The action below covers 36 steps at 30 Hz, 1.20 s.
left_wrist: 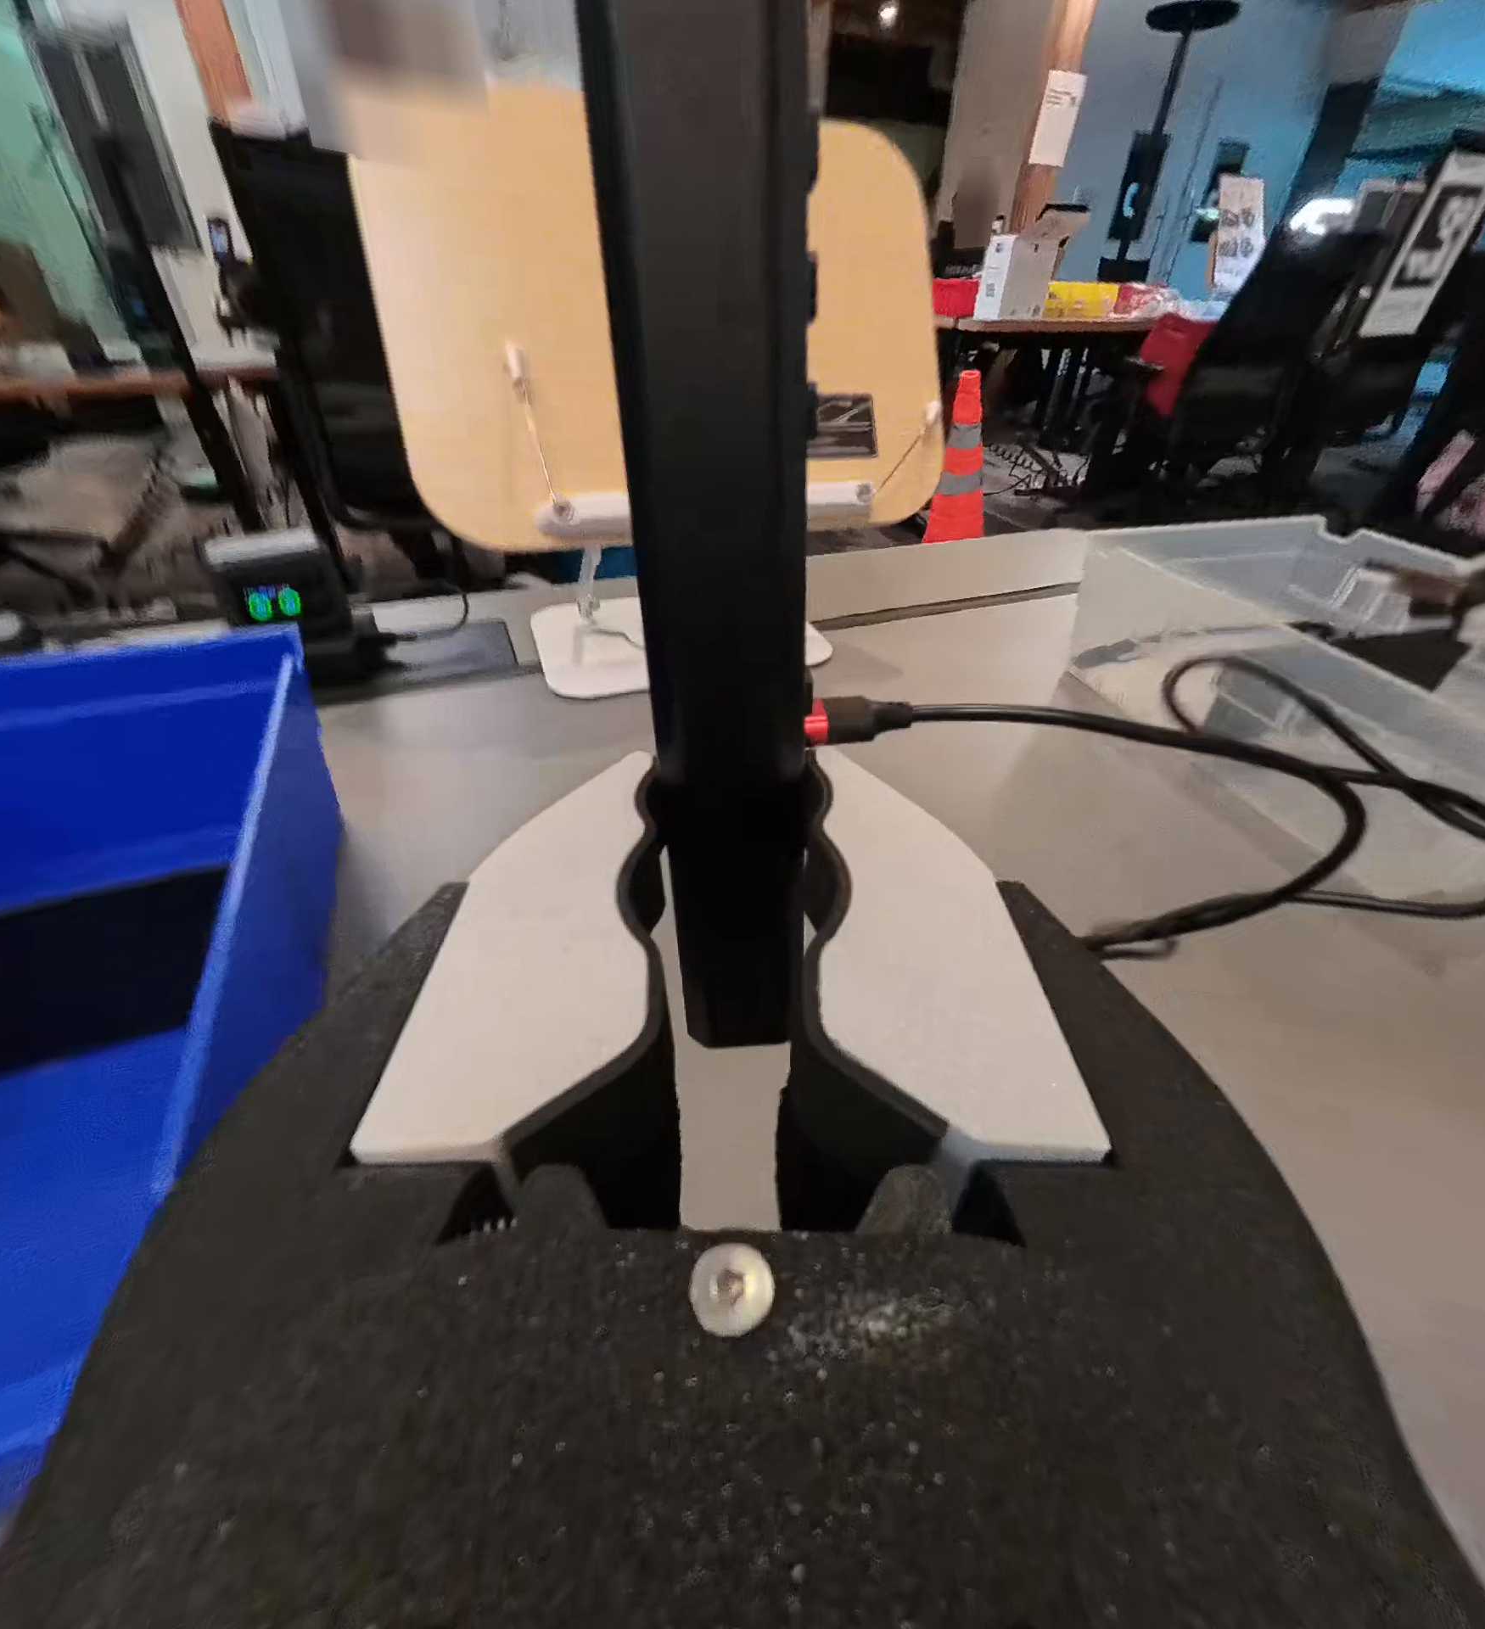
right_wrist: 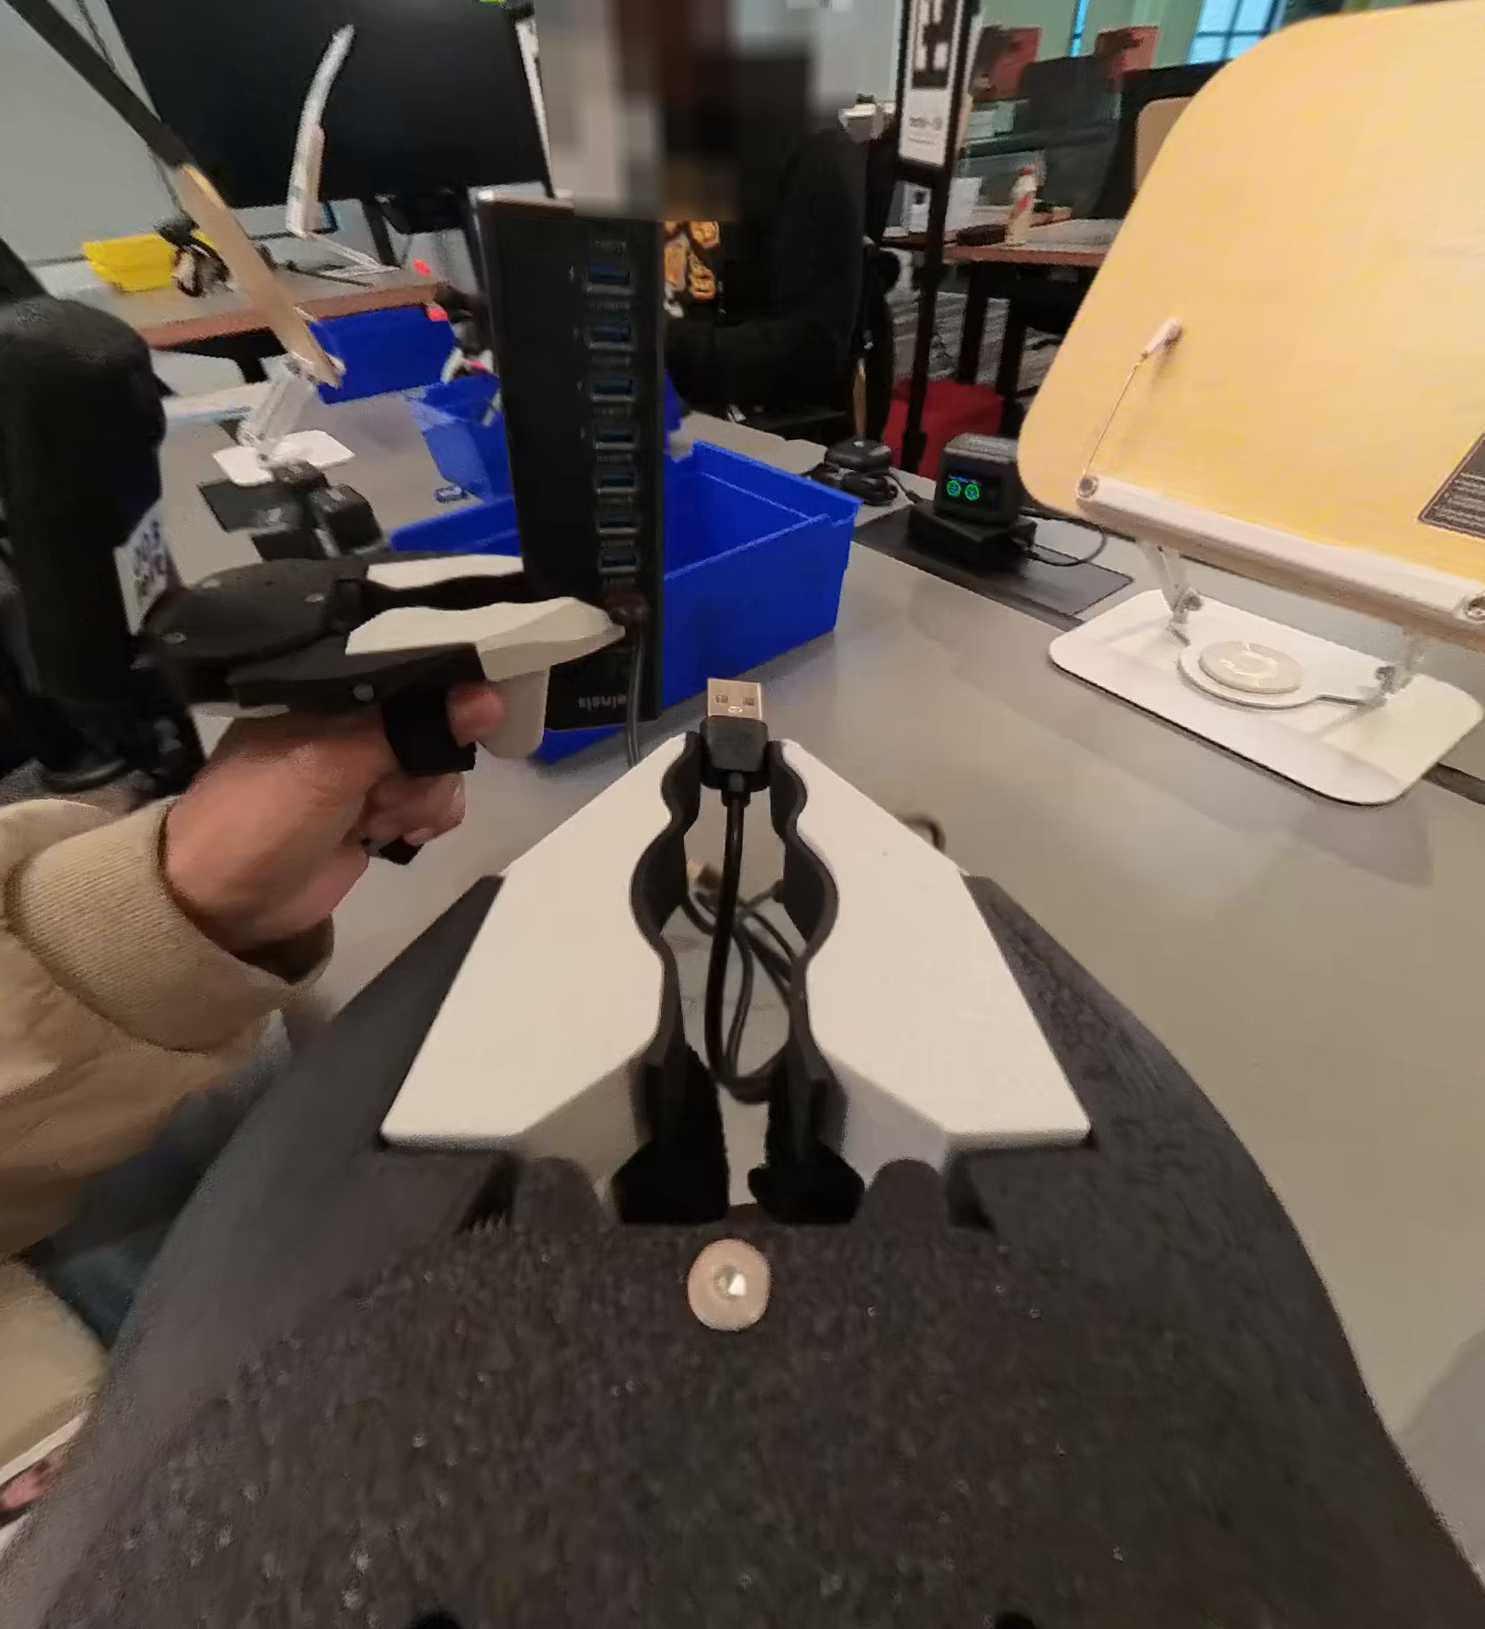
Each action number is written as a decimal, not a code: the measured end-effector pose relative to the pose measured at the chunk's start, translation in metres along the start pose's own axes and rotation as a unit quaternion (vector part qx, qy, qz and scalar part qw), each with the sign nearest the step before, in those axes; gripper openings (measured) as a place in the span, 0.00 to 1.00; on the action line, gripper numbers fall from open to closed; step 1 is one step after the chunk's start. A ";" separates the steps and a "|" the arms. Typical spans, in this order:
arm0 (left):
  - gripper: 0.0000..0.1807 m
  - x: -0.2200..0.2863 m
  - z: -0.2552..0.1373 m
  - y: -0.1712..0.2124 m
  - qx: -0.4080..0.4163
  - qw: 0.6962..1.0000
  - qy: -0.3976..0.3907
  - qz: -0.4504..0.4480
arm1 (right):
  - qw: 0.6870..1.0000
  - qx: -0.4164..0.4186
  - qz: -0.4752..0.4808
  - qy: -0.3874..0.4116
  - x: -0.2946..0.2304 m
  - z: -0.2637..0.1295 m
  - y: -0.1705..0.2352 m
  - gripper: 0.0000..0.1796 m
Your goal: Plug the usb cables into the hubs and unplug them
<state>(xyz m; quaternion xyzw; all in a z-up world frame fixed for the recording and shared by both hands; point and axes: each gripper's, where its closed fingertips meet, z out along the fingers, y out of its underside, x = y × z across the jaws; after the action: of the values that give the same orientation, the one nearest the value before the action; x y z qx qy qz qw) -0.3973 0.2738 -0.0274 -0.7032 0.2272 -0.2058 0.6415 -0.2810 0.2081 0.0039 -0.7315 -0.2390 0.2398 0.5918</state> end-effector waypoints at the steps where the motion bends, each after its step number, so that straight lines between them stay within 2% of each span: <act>1: 0.16 0.001 0.000 -0.004 -0.002 1.000 0.004 0.012 | 1.000 0.011 0.006 -0.001 0.005 -0.004 -0.007 0.08; 5: 0.16 -0.012 -0.003 -0.017 0.009 1.000 -0.008 0.010 | 0.999 0.010 0.028 -0.031 0.012 -0.017 -0.025 0.08; 8: 0.15 -0.044 -0.008 -0.021 0.002 0.999 -0.048 -0.010 | 0.999 0.033 -0.006 0.025 0.036 -0.040 -0.045 0.08; 12: 0.15 -0.093 -0.023 -0.024 0.005 0.994 -0.100 -0.040 | 0.990 0.097 -0.023 0.104 0.081 -0.102 -0.095 0.08; 16: 0.15 -0.116 -0.032 -0.025 0.008 0.991 -0.119 -0.057 | 0.971 0.172 -0.015 0.166 0.122 -0.172 -0.146 0.07; 19: 0.15 -0.117 -0.031 -0.024 0.008 0.991 -0.113 -0.066 | 0.971 0.182 0.004 0.152 0.138 -0.185 -0.164 0.07; 21: 0.15 -0.110 -0.027 -0.022 0.003 0.992 -0.103 -0.068 | 0.981 0.141 0.019 0.129 0.148 -0.168 -0.153 0.07; 24: 0.15 -0.093 -0.020 -0.020 -0.004 0.995 -0.075 -0.061 | 0.984 0.089 0.022 0.155 0.176 -0.153 -0.127 0.07; 27: 0.15 -0.075 -0.015 -0.020 -0.006 0.997 -0.047 -0.055 | 0.977 0.069 0.021 0.201 0.201 -0.159 -0.108 0.07; 32: 0.15 -0.059 -0.010 -0.018 -0.015 0.998 -0.023 -0.057 | 0.975 0.066 0.055 0.207 0.214 -0.167 -0.087 0.07; 36: 0.16 -0.052 -0.008 -0.015 -0.021 0.998 -0.010 -0.063 | 0.971 0.020 0.073 0.227 0.226 -0.163 -0.042 0.07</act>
<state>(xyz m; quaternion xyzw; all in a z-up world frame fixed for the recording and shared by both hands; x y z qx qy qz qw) -0.4428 0.2988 -0.0116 -0.7315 0.1807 -0.2341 0.6144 -0.0056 0.2365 0.0593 -0.7703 -0.0396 0.1148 0.6260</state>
